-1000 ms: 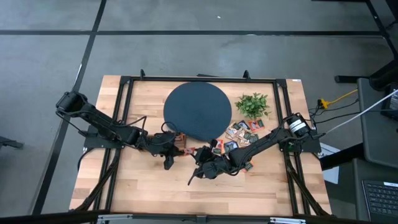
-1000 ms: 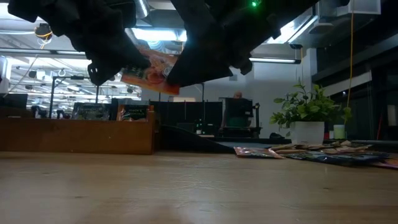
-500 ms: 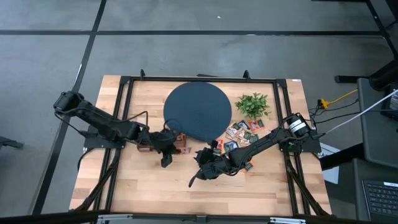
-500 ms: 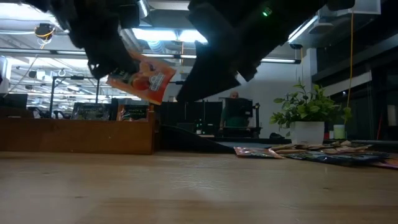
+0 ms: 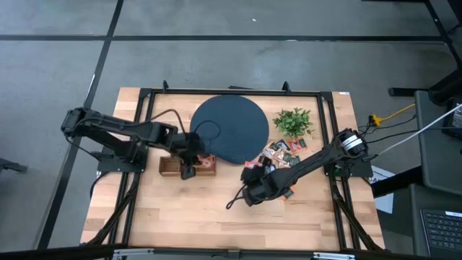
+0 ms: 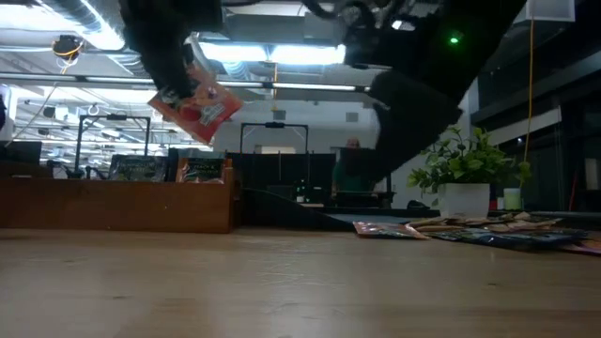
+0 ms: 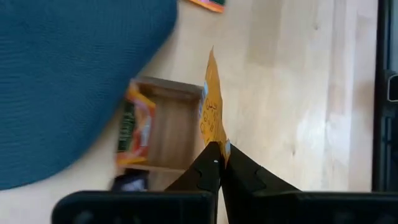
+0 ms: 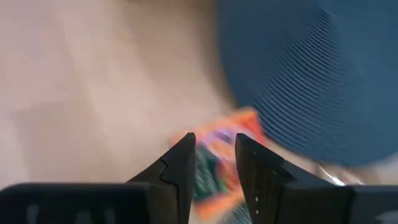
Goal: Pick & Place Tea
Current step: Put the orange tea bag into the right section of the wooden organizer
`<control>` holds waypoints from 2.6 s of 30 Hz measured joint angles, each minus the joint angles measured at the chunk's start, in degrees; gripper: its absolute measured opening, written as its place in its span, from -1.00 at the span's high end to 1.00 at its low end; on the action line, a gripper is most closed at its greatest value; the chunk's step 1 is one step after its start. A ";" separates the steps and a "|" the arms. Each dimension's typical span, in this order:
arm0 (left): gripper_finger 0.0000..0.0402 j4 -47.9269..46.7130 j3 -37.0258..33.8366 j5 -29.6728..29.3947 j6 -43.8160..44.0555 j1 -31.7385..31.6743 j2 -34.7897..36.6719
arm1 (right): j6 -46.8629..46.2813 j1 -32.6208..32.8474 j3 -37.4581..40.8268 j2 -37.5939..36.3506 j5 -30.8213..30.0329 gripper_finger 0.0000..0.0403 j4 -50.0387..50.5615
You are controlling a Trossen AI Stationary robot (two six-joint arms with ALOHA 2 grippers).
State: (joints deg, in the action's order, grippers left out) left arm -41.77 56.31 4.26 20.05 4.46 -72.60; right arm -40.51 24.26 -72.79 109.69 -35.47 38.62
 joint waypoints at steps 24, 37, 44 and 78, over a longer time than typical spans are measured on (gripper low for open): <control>0.99 -31.06 25.46 -0.31 -18.64 -4.19 -27.35 | -17.25 2.60 0.02 -1.24 -6.04 0.43 21.10; 0.98 -32.68 28.14 -3.42 -21.35 -4.19 -32.68 | -17.20 2.61 0.04 -1.24 -6.10 0.43 21.05; 0.94 -32.38 28.14 -5.93 -21.35 -4.11 -32.65 | -17.33 2.61 0.04 -1.24 -6.92 0.43 20.95; 0.61 -1.13 20.73 -10.84 -12.70 14.61 -25.30 | -16.24 0.88 0.09 -1.14 -5.39 0.43 9.74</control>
State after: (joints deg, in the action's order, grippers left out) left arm -42.90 77.04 -6.57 7.34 19.07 -97.89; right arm -56.75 25.15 -72.71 108.55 -40.86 48.36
